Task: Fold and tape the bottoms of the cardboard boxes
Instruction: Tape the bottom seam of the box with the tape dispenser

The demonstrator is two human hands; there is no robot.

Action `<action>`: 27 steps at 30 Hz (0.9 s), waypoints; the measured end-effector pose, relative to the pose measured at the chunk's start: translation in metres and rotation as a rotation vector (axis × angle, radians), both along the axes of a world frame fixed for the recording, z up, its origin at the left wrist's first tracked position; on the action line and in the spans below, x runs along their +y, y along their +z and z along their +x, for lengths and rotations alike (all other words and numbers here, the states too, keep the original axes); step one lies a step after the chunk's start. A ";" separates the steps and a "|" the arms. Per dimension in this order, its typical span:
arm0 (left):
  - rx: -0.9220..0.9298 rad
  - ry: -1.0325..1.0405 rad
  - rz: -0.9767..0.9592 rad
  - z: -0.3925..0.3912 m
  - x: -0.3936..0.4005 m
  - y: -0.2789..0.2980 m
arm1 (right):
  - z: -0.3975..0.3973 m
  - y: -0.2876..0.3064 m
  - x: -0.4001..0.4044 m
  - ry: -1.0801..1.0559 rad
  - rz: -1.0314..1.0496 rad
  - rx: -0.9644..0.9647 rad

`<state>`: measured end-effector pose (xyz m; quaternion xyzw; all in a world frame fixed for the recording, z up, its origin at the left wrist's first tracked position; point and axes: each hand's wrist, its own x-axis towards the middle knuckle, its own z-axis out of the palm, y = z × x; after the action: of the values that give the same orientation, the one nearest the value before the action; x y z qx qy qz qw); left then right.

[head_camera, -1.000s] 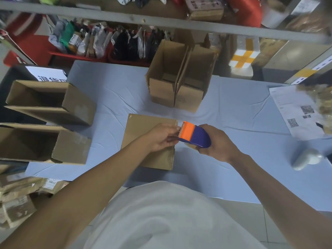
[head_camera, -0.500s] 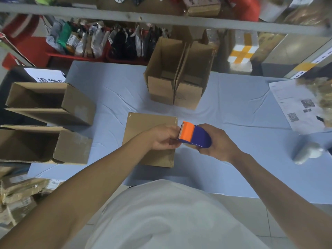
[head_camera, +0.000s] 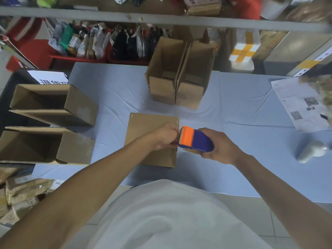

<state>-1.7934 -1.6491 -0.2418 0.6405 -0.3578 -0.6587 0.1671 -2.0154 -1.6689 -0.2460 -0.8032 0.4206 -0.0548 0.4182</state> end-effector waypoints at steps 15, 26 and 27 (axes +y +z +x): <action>0.336 0.214 0.165 0.016 -0.001 0.003 | -0.013 -0.003 -0.001 -0.045 -0.035 0.048; 0.169 0.190 0.012 0.018 0.005 -0.010 | -0.012 -0.004 -0.005 0.003 -0.079 0.133; 0.163 0.191 0.004 0.019 0.005 -0.010 | -0.012 -0.004 -0.005 0.000 -0.078 0.140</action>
<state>-1.7739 -1.6445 -0.2521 0.6164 -0.2790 -0.6904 0.2562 -2.0277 -1.6742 -0.2498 -0.8206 0.4465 -0.0147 0.3563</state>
